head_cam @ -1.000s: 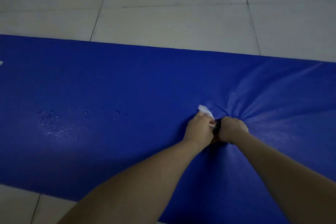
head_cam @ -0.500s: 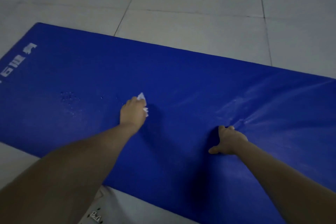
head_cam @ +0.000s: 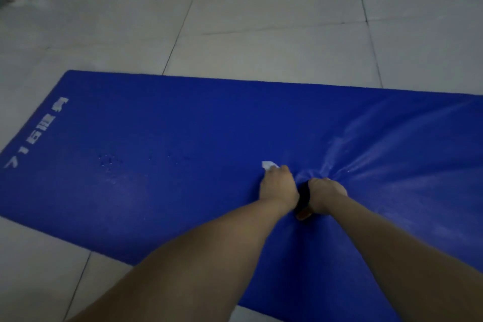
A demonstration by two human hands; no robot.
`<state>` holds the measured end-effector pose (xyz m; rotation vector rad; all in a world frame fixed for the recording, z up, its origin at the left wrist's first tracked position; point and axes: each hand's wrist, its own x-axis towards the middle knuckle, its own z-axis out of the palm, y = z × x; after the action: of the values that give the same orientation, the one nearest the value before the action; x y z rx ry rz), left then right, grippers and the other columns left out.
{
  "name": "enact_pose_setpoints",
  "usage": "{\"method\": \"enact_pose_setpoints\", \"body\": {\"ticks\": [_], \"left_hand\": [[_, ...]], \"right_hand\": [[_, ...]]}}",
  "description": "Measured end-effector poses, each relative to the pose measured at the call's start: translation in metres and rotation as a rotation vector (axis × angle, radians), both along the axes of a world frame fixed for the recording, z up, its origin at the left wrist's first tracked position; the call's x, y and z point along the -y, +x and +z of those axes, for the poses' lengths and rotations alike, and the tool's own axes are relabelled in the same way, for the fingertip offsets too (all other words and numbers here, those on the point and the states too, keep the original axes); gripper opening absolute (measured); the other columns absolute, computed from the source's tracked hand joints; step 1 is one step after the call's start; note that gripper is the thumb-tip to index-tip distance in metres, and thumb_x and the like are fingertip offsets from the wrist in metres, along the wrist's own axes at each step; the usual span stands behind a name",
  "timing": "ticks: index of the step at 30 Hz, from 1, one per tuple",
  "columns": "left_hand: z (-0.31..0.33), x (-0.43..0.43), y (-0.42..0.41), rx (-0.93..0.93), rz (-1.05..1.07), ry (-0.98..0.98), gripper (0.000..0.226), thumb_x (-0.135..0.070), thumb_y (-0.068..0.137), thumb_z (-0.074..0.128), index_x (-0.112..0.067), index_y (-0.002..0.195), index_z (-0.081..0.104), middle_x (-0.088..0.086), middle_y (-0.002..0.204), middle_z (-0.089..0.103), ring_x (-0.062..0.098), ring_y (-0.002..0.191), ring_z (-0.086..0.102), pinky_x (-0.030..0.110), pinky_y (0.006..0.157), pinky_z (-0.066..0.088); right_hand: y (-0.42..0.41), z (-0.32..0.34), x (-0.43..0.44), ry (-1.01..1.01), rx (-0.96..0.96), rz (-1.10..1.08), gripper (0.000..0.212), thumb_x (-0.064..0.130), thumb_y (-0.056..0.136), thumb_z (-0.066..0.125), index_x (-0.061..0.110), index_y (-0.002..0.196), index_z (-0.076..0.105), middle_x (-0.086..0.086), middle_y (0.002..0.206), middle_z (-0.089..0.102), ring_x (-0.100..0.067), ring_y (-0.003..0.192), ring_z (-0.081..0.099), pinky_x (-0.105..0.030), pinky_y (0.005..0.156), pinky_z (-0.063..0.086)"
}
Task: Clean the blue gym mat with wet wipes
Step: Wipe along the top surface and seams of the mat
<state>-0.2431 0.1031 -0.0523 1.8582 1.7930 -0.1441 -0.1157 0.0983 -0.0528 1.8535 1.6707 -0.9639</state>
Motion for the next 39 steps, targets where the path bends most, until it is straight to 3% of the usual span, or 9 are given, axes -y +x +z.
{"method": "enact_pose_setpoints", "body": {"ticks": [5, 9, 13, 16, 21, 25, 28, 32, 39], "left_hand": [[0.022, 0.008, 0.023, -0.034, -0.194, -0.172, 0.031, -0.006, 0.089, 0.066, -0.002, 0.119, 0.059, 0.021, 0.135, 0.045, 0.038, 0.110, 0.059, 0.042, 0.079, 0.051], [0.012, 0.013, 0.004, -0.014, -0.328, 0.033, 0.029, -0.012, 0.092, 0.064, 0.001, 0.116, 0.056, 0.017, 0.123, 0.053, 0.034, 0.101, 0.062, 0.039, 0.072, 0.045], [-0.010, 0.014, -0.024, -0.018, -0.403, 0.298, 0.022, -0.024, 0.095, 0.061, -0.009, 0.110, 0.063, 0.009, 0.122, 0.048, 0.026, 0.103, 0.052, 0.037, 0.083, 0.043], [-0.022, 0.004, -0.069, -0.065, -0.437, 0.332, 0.024, -0.031, 0.094, 0.064, -0.011, 0.108, 0.065, 0.010, 0.131, 0.054, 0.026, 0.101, 0.055, 0.035, 0.084, 0.040], [-0.030, -0.026, -0.160, -0.155, -0.286, 0.319, 0.028, -0.034, 0.097, 0.062, -0.012, 0.115, 0.062, 0.010, 0.129, 0.057, 0.025, 0.105, 0.056, 0.033, 0.084, 0.043], [-0.022, -0.045, -0.222, -0.190, 0.061, 0.252, 0.020, -0.026, 0.091, 0.069, -0.009, 0.095, 0.061, 0.016, 0.118, 0.062, 0.028, 0.097, 0.060, 0.038, 0.076, 0.052], [-0.021, -0.041, -0.243, -0.197, 0.235, 0.231, 0.028, -0.029, 0.093, 0.069, -0.004, 0.102, 0.061, 0.017, 0.116, 0.063, 0.030, 0.098, 0.061, 0.039, 0.074, 0.052], [-0.020, -0.017, -0.203, -0.037, 0.318, 0.187, 0.034, -0.029, 0.091, 0.070, -0.002, 0.110, 0.061, 0.016, 0.117, 0.063, 0.029, 0.099, 0.062, 0.039, 0.079, 0.054], [-0.025, 0.017, -0.056, 0.129, 0.010, 0.091, 0.035, -0.035, 0.100, 0.059, -0.005, 0.118, 0.060, 0.019, 0.132, 0.060, 0.028, 0.114, 0.063, 0.033, 0.088, 0.050]], "right_hand": [[-0.005, 0.004, 0.006, -0.013, -0.006, -0.011, 0.094, 0.060, 0.070, 0.081, 0.026, 0.146, 0.038, -0.009, 0.146, 0.044, -0.027, 0.134, 0.045, -0.044, 0.102, 0.048], [-0.005, -0.006, 0.002, -0.018, 0.014, -0.012, 0.090, 0.059, 0.071, 0.079, 0.023, 0.144, 0.040, -0.010, 0.145, 0.046, -0.028, 0.135, 0.044, -0.045, 0.107, 0.045], [-0.001, -0.009, -0.002, -0.040, 0.043, -0.018, 0.098, 0.065, 0.059, 0.084, 0.020, 0.138, 0.046, -0.011, 0.138, 0.050, -0.030, 0.128, 0.049, -0.042, 0.102, 0.048], [0.002, -0.011, -0.005, -0.041, 0.053, -0.007, 0.105, 0.068, 0.059, 0.085, 0.015, 0.138, 0.042, -0.014, 0.141, 0.046, -0.032, 0.128, 0.048, -0.041, 0.101, 0.048], [0.004, -0.015, -0.006, -0.048, 0.049, 0.002, 0.110, 0.070, 0.062, 0.083, 0.012, 0.143, 0.037, -0.013, 0.143, 0.044, -0.031, 0.130, 0.047, -0.042, 0.103, 0.047], [0.005, -0.017, -0.007, -0.046, 0.049, 0.015, 0.109, 0.070, 0.062, 0.083, 0.012, 0.143, 0.038, -0.013, 0.142, 0.046, -0.031, 0.128, 0.047, -0.041, 0.101, 0.048], [0.004, -0.016, -0.007, -0.053, 0.051, 0.027, 0.107, 0.071, 0.060, 0.082, 0.012, 0.140, 0.040, -0.012, 0.139, 0.048, -0.030, 0.125, 0.049, -0.041, 0.098, 0.049], [0.004, -0.009, -0.005, -0.038, 0.059, 0.023, 0.106, 0.071, 0.060, 0.083, 0.012, 0.137, 0.042, -0.011, 0.137, 0.050, -0.030, 0.122, 0.051, -0.040, 0.096, 0.050], [-0.005, 0.007, 0.035, 0.016, 0.077, -0.204, 0.100, 0.066, 0.064, 0.083, 0.014, 0.139, 0.041, -0.013, 0.139, 0.046, -0.031, 0.120, 0.057, -0.042, 0.095, 0.053]]}}
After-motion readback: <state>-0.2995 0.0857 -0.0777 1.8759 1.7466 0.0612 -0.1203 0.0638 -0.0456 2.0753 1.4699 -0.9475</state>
